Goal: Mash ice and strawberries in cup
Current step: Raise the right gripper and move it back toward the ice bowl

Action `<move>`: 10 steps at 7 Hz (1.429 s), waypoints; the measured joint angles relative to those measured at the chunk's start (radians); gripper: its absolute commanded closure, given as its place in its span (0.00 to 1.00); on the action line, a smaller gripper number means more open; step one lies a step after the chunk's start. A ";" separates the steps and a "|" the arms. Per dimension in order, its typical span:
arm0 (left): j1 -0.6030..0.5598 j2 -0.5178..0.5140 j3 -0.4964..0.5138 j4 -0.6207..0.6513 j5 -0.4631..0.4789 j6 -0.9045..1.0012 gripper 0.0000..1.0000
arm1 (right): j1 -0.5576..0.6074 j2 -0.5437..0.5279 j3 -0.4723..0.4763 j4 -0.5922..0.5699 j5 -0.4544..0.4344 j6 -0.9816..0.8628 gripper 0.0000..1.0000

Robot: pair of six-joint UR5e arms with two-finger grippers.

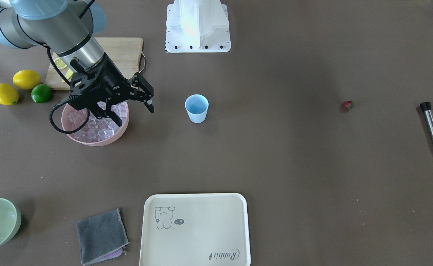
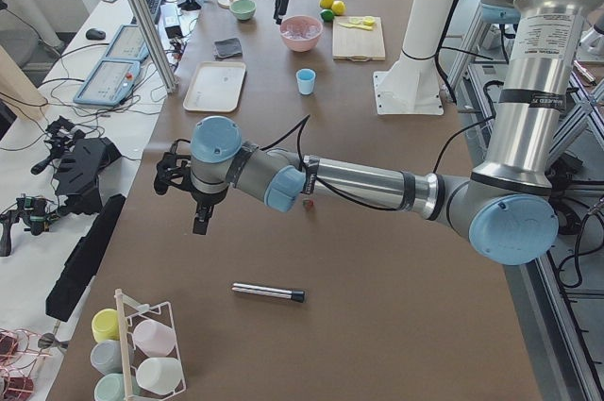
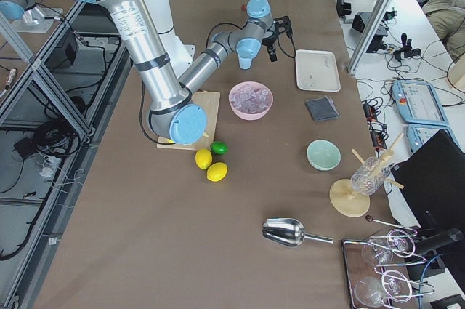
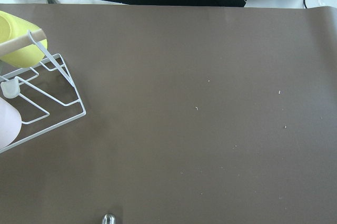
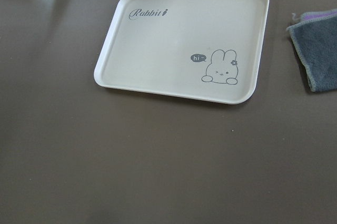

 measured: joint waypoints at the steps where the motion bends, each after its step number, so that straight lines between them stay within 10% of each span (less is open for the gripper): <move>1: 0.002 -0.005 0.000 -0.008 0.022 -0.001 0.02 | 0.009 -0.031 0.008 0.000 -0.010 0.004 0.14; 2: 0.005 -0.009 -0.002 -0.011 0.041 -0.001 0.02 | 0.024 -0.054 0.009 -0.002 0.000 0.002 0.00; 7: 0.008 -0.007 -0.028 -0.031 0.057 -0.001 0.02 | 0.079 -0.126 0.020 0.005 0.043 0.030 0.02; 10: 0.026 -0.015 -0.032 -0.032 0.056 -0.001 0.02 | 0.017 -0.194 0.020 0.001 -0.102 -0.081 0.02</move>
